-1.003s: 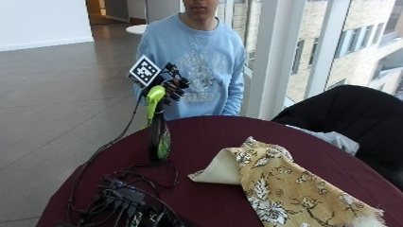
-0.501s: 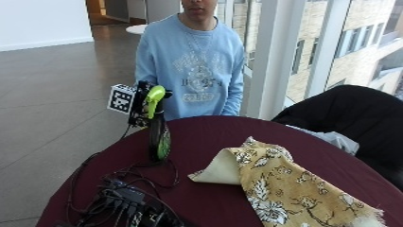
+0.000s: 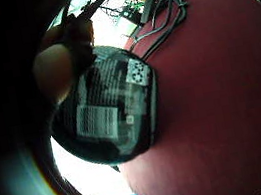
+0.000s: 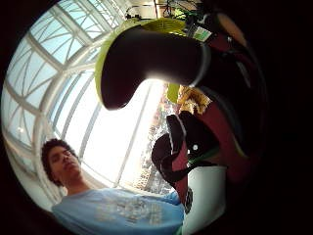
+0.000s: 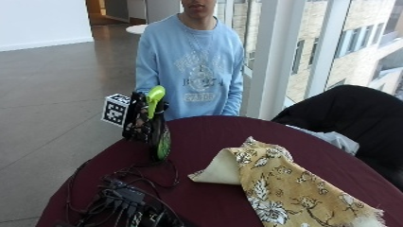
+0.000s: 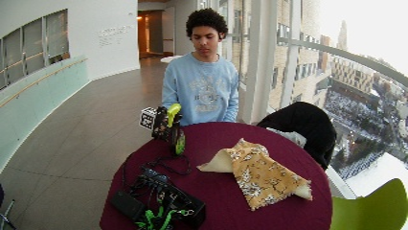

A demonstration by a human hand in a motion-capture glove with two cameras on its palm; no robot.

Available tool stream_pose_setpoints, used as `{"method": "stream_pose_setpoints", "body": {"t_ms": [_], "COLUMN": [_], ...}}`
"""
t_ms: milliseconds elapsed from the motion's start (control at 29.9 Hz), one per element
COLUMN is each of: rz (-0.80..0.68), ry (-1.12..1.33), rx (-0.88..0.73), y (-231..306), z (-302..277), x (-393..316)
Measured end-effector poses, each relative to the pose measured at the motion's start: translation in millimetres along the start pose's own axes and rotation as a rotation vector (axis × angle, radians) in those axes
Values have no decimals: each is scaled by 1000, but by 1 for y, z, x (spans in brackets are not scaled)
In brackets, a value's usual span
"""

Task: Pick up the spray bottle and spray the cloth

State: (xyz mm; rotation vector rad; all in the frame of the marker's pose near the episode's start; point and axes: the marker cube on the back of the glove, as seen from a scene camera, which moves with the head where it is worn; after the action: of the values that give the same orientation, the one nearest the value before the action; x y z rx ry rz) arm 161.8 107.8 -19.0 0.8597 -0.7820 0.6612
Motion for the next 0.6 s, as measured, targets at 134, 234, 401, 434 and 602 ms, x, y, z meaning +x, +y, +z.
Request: {"method": "stream_pose_setpoints", "body": {"t_ms": [134, 234, 401, 434, 602], "rz": [13, 19, -6, -15, -26], "ry": [-5, 2, 25, 30, 54], "rx": [-5, 7, 21, 28, 59], "y": [-7, -12, -16, -18, -25], "z": [9, 14, 20, 22, 26], "x": [3, 5, 4, 3, 1]}}
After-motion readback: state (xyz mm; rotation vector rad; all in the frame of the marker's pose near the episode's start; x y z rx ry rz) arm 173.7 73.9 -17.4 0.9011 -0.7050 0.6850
